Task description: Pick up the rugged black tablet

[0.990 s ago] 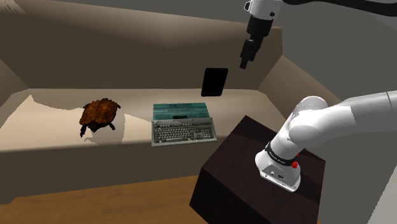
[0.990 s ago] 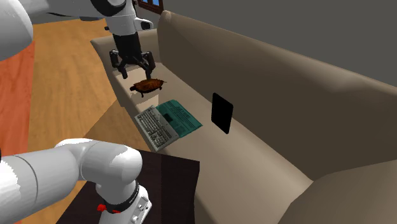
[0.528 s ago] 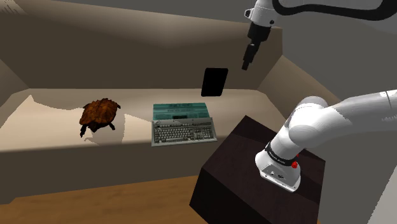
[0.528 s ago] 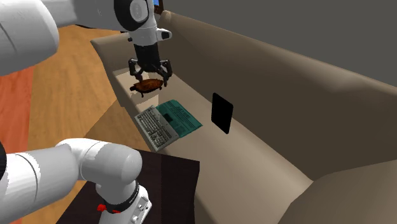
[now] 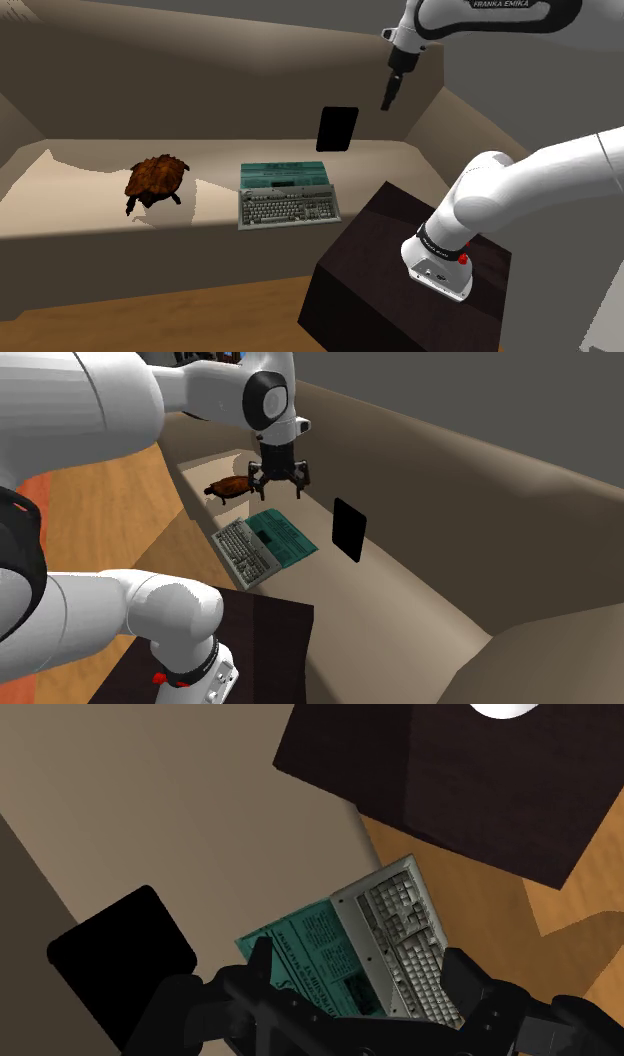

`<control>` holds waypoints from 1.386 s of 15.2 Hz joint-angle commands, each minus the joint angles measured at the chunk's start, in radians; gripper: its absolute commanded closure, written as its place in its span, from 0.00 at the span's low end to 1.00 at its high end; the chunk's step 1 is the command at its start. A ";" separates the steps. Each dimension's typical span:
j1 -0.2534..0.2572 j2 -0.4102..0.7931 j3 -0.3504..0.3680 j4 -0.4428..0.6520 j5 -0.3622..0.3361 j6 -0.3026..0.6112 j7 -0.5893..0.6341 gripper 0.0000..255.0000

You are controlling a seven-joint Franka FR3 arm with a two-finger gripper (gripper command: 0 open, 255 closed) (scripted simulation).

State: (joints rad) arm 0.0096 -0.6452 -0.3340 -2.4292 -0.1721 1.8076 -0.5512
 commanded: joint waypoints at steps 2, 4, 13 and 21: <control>0.010 0.075 -0.085 0.012 -0.016 0.080 -0.124 0.00; 0.024 0.137 -0.140 0.035 -0.014 0.129 -0.205 0.00; 0.120 0.503 -0.382 0.222 0.172 0.298 -0.643 0.00; 0.033 0.933 -0.404 0.514 0.547 0.285 -1.089 0.00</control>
State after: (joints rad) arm 0.0650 0.2328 -0.7491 -1.9560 0.3265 2.0992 -1.5864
